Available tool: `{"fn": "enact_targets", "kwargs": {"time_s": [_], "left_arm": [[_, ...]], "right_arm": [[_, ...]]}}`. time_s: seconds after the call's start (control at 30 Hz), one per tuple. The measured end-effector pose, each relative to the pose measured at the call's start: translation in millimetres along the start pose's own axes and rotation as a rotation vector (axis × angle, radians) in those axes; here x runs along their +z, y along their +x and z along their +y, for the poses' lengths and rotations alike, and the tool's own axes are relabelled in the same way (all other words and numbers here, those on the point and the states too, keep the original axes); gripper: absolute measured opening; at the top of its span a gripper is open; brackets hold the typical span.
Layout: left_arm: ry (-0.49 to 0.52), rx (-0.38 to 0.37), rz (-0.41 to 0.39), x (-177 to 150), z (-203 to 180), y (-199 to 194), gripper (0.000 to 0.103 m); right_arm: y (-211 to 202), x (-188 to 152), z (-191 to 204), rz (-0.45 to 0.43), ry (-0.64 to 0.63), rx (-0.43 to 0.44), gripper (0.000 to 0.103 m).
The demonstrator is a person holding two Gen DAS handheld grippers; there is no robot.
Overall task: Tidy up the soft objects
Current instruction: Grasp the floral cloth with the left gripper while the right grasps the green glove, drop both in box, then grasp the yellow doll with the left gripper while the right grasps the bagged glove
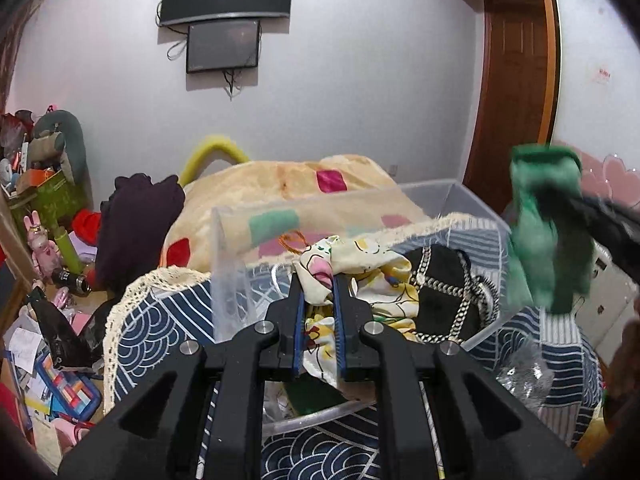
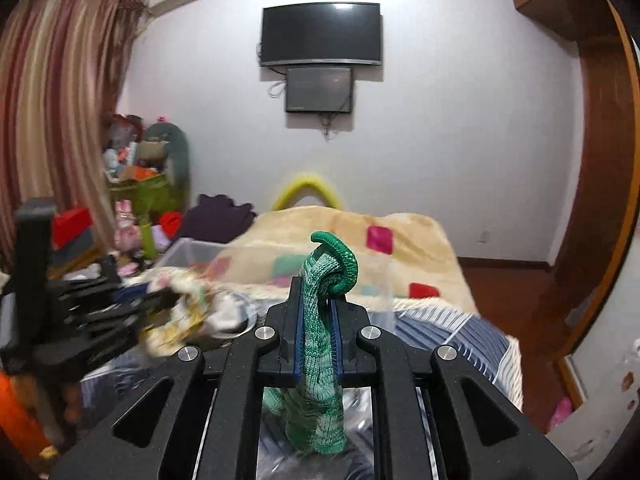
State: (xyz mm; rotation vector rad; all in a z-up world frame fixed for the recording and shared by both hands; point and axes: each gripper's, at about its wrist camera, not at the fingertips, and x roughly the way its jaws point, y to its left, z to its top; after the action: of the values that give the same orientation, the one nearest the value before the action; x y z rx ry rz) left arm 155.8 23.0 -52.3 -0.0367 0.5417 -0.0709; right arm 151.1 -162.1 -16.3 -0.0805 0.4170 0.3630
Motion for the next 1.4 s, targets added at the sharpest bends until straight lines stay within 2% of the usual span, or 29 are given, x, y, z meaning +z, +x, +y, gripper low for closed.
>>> {"fn": "enact_targets", "kwargs": {"time_s": [0.17,0.27,0.4,0.43,0.47,0.5,0.53,0.57,0.6,0.7,0.77,0.87,0.97,1.03,1.17,1.3,1.4], "left_arm": [[0.014,0.001,0.045,-5.3,-1.9,17.5,0.012],[0.035,0.020,0.041,-7.9,-5.9,21.4,0.013],[0.054,0.011,0.052,-9.2,-11.0,21.1,0.017],[0.049,0.004,0.057,-9.0,-10.5,19.8,0.024],[0.043,-0.002,0.062,-8.3,-9.8,18.7,0.032],[0.034,-0.012,0.066,-7.5,-8.7,16.6,0.035],[0.025,-0.021,0.064,-7.1,-7.1,13.7,0.041],[0.018,-0.027,0.059,-6.0,-5.5,10.7,0.045],[0.015,-0.029,0.052,-4.9,-4.9,7.5,0.047],[0.022,-0.027,0.032,-2.5,-7.4,-5.7,0.062],[0.025,-0.021,0.013,-0.5,-9.2,-17.4,0.080],[0.012,-0.020,-0.031,-1.1,-8.9,-40.1,0.099],[0.001,-0.020,-0.066,-7.3,-9.3,-57.7,0.101],[0.011,-0.025,-0.057,-15.0,-11.1,-63.4,0.101],[0.009,-0.025,0.005,-39.6,-14.4,-63.2,0.101],[-0.015,-0.070,0.110,-66.4,-20.1,-50.8,0.101],[-0.005,-0.085,0.183,-84.2,-28.7,-38.0,0.101]], "right_arm": [[39.0,-12.6,14.5,0.120,-0.050,-0.005,0.010],[41.3,-23.8,16.3,0.162,-0.065,-0.005,0.011],[28.5,-21.9,8.6,0.169,-0.046,0.027,0.015],[25.4,-21.9,7.8,0.177,-0.042,0.032,0.023],[23.5,-22.2,6.1,0.179,-0.040,0.030,0.038],[18.8,-22.5,4.8,0.171,-0.038,0.032,0.047],[13.4,-23.0,3.1,0.154,-0.035,0.038,0.065],[8.2,-23.0,2.1,0.137,-0.032,0.042,0.074],[6.1,-22.5,1.6,0.126,-0.032,0.045,0.074],[-7.7,-19.0,3.4,0.100,-0.042,0.043,0.076],[-15.4,-16.0,4.9,0.077,-0.047,0.036,0.085],[-32.1,-16.9,4.6,0.044,-0.041,0.032,0.096],[-40.6,-25.8,4.7,0.052,-0.037,0.034,0.100],[-40.7,-34.3,4.9,0.078,-0.030,0.039,0.100],[-36.2,-61.9,1.1,0.158,-0.014,0.028,0.102],[-18.0,-86.4,-0.7,0.262,0.017,0.036,0.102],[-5.7,-97.6,1.0,0.318,0.041,0.078,0.102]]}}
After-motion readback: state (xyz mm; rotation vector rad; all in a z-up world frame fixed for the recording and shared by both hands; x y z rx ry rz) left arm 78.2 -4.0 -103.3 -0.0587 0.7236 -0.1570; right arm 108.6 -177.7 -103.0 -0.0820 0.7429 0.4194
